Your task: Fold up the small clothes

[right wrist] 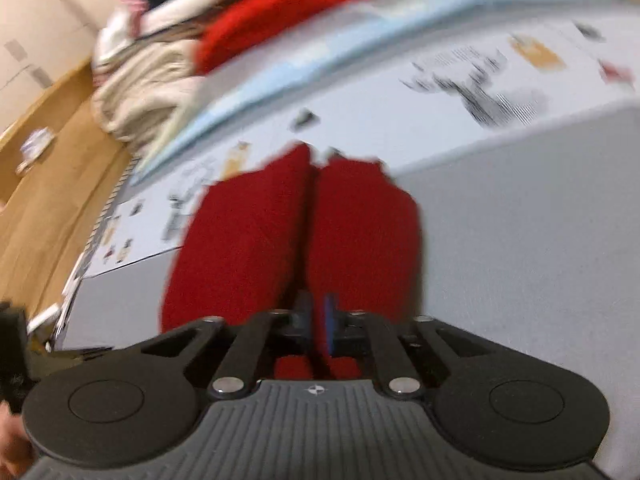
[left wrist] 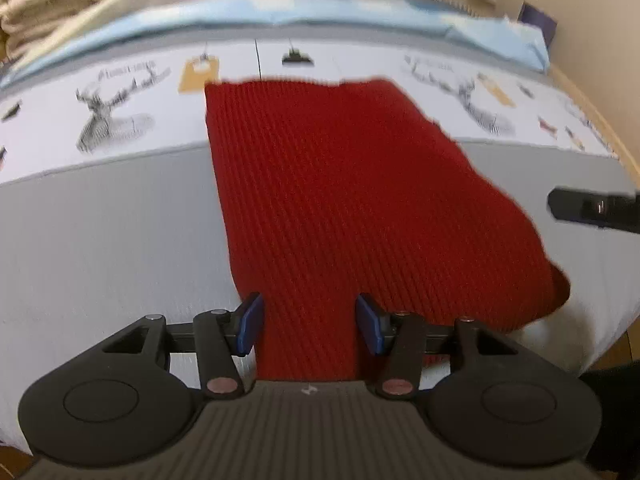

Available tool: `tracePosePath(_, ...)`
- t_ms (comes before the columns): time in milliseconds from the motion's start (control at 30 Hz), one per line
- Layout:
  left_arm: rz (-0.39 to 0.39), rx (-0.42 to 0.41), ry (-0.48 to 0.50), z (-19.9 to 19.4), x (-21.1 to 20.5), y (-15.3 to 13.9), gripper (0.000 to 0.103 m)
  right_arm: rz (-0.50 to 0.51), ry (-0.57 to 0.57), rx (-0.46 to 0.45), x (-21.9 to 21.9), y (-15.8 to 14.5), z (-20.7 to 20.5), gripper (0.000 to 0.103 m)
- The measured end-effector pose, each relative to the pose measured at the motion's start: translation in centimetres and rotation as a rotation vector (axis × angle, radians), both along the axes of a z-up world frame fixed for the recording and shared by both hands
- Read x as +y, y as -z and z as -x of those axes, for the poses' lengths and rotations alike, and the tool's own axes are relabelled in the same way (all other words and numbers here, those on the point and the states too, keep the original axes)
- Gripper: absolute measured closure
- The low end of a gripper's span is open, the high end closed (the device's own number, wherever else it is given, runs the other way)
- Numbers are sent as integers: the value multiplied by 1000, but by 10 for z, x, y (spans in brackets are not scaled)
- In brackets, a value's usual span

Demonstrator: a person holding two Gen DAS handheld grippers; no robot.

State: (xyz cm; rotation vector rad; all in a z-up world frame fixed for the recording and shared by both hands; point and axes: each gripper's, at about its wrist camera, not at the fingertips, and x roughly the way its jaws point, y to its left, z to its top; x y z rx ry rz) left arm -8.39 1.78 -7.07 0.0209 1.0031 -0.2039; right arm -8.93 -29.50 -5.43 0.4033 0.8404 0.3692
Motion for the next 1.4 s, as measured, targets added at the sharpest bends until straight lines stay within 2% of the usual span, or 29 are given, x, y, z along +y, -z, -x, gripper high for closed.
tracePosePath(33,-4,-18,-3,2,0,-2,47,17,-32,-27,9,-3,2,54)
tracePosePath(67,-5,-32,-8,3,1,-4,47,38,-71,-46,20,-3,3,49)
tracePosePath(133,-11,-13,-16,0,2,1,47,109,-137,-25,40,7,1,54)
tracePosePath(200,-30,45,-4,-4,-2,12,43,243,-155,99,54,33,-7,67)
tracePosePath(233,-37,59,4,-5,-4,16,43,296,-151,157,57,47,-10,67)
tracePosePath(300,-68,25,5,-3,-8,12,42,312,-145,187,60,55,-13,67)
tracePosePath(367,-82,-22,-3,3,-9,2,41,314,-137,154,61,43,-9,67)
tracePosePath(433,-95,-68,-27,13,-8,-10,33,313,-120,104,61,25,1,63)
tracePosePath(467,-99,-94,-38,20,-7,-18,25,312,-105,66,59,15,8,61)
tracePosePath(500,-102,-122,-55,27,-7,-26,19,310,-82,18,58,4,15,52)
tracePosePath(533,-104,-150,-71,35,-6,-34,18,306,-59,-26,55,-7,25,46)
tracePosePath(600,-98,-197,-87,55,-6,-50,18,302,-9,-105,50,-24,48,22)
tracePosePath(667,-94,-230,-99,75,-6,-61,13,326,43,-155,48,-35,68,11)
tracePosePath(767,-98,-249,-135,107,-11,-73,12,353,101,-180,41,-46,95,10)
tracePosePath(867,-87,-235,-150,132,-16,-80,12,342,158,-206,34,-55,122,9)
tracePosePath(967,-76,-224,-152,156,-19,-85,12,378,186,-238,31,-61,147,6)
tracePosePath(1100,-64,-268,-165,182,-25,-88,12,411,210,-212,28,-58,166,5)
tracePosePath(1167,-60,-301,-177,191,-26,-79,12,410,217,-186,27,-55,171,5)
tracePosePath(1300,-73,-222,-237,186,-26,-56,12,414,187,-168,32,-52,175,5)
tracePosePath(1400,-64,-236,-239,181,-25,-53,12,428,169,-158,38,-48,171,5)
